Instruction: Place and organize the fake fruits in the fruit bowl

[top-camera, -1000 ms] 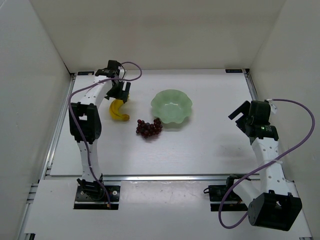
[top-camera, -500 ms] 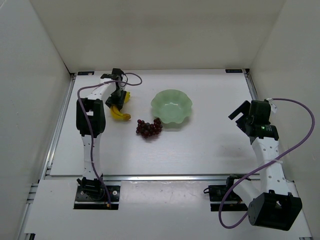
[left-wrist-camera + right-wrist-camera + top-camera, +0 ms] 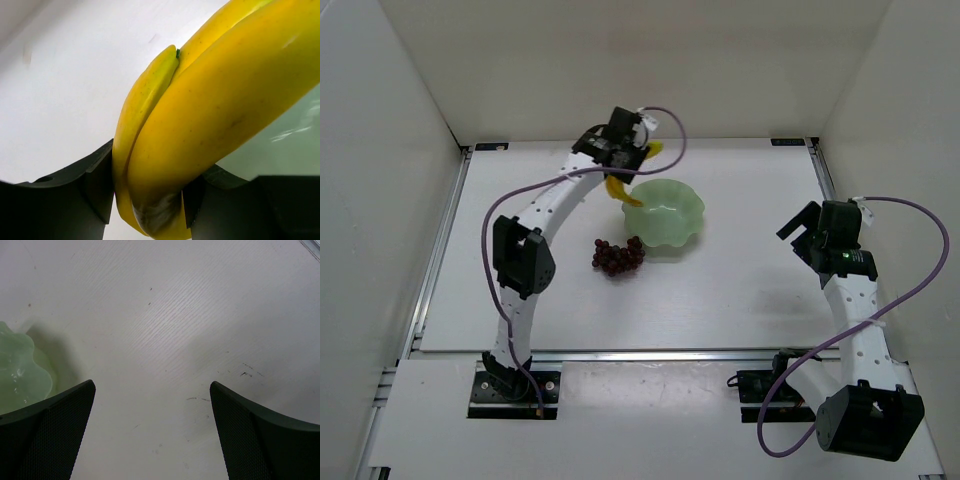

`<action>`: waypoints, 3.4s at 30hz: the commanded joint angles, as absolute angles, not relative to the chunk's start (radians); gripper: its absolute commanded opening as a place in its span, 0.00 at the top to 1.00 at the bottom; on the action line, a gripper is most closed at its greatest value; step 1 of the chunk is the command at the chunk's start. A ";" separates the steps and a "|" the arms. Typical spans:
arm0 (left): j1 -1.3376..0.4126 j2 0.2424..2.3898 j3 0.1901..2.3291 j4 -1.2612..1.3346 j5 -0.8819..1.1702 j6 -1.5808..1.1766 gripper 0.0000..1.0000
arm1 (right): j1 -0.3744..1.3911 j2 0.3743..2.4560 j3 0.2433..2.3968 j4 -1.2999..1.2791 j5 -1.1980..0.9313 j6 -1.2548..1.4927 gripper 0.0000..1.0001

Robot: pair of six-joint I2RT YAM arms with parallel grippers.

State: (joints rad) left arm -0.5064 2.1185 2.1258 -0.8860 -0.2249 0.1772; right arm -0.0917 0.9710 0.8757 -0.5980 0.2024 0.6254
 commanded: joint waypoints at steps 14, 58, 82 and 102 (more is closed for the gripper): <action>-0.746 2.322 2.329 -0.716 -0.345 0.325 0.68 | -0.095 0.899 0.857 -0.629 0.167 0.598 0.01; -0.043 1.611 1.684 -0.798 -0.377 0.081 0.00 | 1.011 2.230 1.850 -0.641 0.209 -0.169 0.22; 0.017 1.601 1.628 -0.807 -0.368 0.054 0.00 | 0.503 1.753 1.660 -0.528 -0.143 0.499 0.95; 0.035 1.592 1.608 -0.807 -0.350 0.045 0.00 | 0.442 1.846 1.654 -0.517 -0.168 0.470 0.00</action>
State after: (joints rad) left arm 0.0250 1.6547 1.6096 -0.8104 -0.3717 0.0628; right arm 0.4255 1.9404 1.6333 -0.5285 -0.2092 0.5137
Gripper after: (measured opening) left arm 0.998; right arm 0.966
